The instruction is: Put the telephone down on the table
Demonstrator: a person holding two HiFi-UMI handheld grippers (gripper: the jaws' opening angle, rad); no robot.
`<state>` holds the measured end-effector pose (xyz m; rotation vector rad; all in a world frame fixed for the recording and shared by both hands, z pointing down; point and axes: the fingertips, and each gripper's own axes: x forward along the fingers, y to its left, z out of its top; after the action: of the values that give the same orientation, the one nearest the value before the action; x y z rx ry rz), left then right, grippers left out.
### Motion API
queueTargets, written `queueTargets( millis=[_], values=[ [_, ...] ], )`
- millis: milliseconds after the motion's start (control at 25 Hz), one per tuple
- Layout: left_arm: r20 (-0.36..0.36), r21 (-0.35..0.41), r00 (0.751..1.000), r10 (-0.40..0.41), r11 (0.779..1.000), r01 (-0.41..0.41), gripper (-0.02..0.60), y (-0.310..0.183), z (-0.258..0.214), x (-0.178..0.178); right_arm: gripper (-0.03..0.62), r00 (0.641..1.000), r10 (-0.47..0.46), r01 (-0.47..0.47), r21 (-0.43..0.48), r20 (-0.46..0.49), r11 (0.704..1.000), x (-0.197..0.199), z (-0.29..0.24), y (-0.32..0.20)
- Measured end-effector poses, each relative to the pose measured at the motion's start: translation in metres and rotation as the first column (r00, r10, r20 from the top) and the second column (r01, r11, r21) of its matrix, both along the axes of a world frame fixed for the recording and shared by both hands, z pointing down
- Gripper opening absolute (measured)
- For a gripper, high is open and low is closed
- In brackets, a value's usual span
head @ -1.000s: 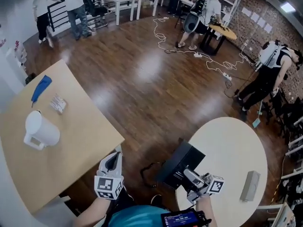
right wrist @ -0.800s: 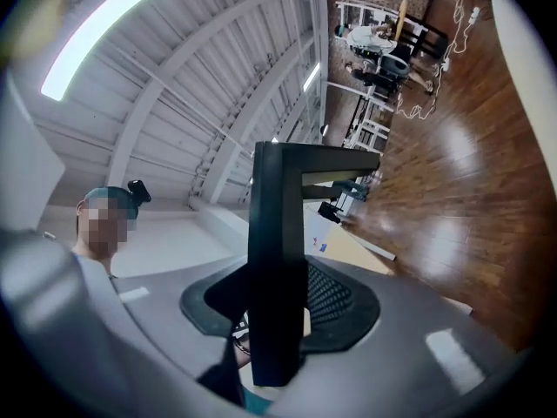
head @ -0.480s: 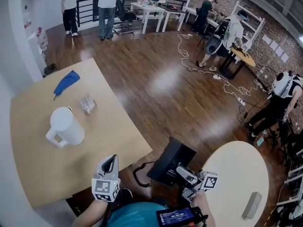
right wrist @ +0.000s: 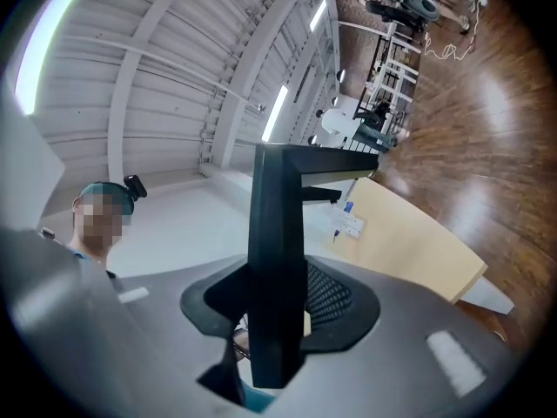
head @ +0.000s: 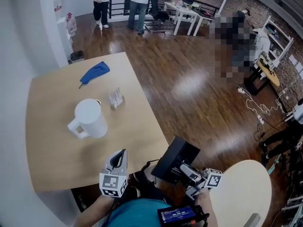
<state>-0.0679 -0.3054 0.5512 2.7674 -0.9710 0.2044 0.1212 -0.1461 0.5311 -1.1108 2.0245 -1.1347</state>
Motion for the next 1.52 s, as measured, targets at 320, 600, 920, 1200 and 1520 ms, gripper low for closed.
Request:
queueTargets(
  millis=[320,600,920,1200,1520],
  values=[
    [0.031,0.033,0.997,-0.077,0.997,0.076,0.012,-0.018,-0.008,0.002,0.152,0.984,-0.178,0.178,-0.031,-0.001,0.984,-0.003,0.01,-0.064],
    [0.069,0.098,0.99,-0.125,0.988,0.118,0.012,-0.036,-0.018,0.009,0.152,0.938,-0.345,0.345,-0.037,0.01,0.938,-0.015,0.018,-0.114],
    [0.131,0.136,0.97,-0.206,0.973,0.188,0.012,-0.059,-0.024,0.006,0.152,0.834,-0.55,0.551,-0.047,0.043,0.833,-0.041,0.038,-0.169],
    [0.151,0.139,0.949,-0.275,0.957,0.255,0.012,-0.078,-0.03,0.009,0.152,0.746,-0.661,0.666,-0.091,0.08,0.74,-0.055,0.065,-0.206],
    [0.224,0.062,0.919,-0.325,0.946,0.319,0.012,-0.091,0.01,-0.001,0.152,0.692,-0.713,0.722,-0.101,0.115,0.684,-0.071,0.102,-0.247]
  ],
)
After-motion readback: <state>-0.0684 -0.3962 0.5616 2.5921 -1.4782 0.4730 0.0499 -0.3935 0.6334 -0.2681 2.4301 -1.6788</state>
